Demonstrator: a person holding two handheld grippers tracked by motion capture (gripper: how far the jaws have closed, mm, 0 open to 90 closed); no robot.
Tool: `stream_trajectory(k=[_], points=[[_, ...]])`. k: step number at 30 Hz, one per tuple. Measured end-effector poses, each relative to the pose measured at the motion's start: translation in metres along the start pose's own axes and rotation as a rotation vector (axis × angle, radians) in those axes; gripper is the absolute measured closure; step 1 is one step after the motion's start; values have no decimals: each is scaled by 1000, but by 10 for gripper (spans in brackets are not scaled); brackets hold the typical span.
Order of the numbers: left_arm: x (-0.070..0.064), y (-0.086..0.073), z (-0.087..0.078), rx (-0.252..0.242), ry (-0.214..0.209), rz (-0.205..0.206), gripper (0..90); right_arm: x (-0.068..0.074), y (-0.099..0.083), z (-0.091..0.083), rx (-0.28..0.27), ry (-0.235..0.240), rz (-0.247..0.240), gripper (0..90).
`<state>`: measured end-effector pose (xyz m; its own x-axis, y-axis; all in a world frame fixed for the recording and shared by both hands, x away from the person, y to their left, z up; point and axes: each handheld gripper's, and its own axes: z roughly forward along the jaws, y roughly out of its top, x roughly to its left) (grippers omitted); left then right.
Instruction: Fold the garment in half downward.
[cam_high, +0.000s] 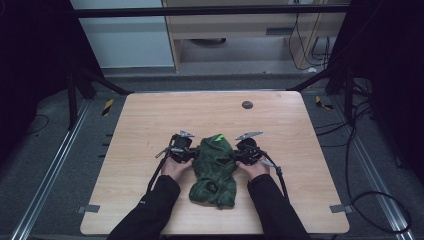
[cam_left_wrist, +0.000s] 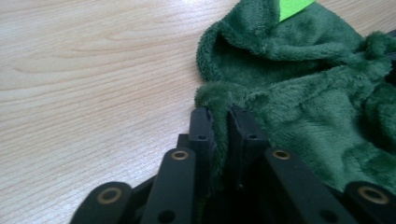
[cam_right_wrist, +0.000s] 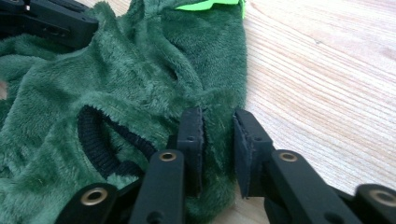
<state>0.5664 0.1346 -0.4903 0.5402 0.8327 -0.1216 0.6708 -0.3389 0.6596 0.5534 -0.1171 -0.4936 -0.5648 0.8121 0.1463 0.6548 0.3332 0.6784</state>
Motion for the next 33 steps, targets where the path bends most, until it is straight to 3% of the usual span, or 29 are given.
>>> stream_trajectory(k=[6, 19, 24, 33], points=[[-1, 1, -4, -10, -5, 6, 872, 0, 0, -1, -11, 3, -11, 840], [-5, 5, -27, -64, -32, 11, 875, 7, 6, -14, -83, 0, -34, 847], [-9, 6, -39, -89, -41, 30, 875, 13, 12, -23, -125, 10, -61, 848], [-14, 2, -57, -123, -55, 47, 876, 20, 16, -31, -150, 15, -87, 850]])
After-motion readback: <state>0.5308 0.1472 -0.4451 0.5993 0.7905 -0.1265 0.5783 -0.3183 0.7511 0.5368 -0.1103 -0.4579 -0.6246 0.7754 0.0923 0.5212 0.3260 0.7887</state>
